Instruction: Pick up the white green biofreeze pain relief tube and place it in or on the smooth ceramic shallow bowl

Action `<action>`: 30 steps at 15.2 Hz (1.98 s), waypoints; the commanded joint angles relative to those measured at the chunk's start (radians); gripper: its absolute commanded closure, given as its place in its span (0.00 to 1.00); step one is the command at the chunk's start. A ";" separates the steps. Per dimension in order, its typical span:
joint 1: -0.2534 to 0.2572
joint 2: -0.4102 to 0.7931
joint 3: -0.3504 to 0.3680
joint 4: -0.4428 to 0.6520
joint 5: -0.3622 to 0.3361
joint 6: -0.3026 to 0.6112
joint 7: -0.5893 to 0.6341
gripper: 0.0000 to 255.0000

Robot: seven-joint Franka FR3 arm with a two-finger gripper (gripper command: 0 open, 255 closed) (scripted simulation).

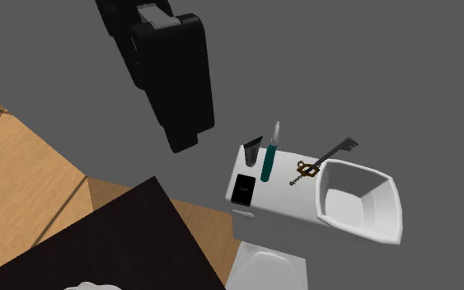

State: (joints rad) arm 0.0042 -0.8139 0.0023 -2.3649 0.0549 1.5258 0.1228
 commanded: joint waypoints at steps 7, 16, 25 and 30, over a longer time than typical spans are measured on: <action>0.006 0.095 0.060 -0.109 0.044 0.208 0.079 0.00; 0.014 0.346 0.148 -0.174 0.092 0.533 0.191 0.00; 0.009 0.693 0.220 -0.114 0.076 0.827 0.321 0.00; 0.015 0.904 0.234 -0.030 0.022 0.955 0.413 0.00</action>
State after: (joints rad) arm 0.0171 0.0462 0.2350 -2.4133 0.0893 2.4545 0.5159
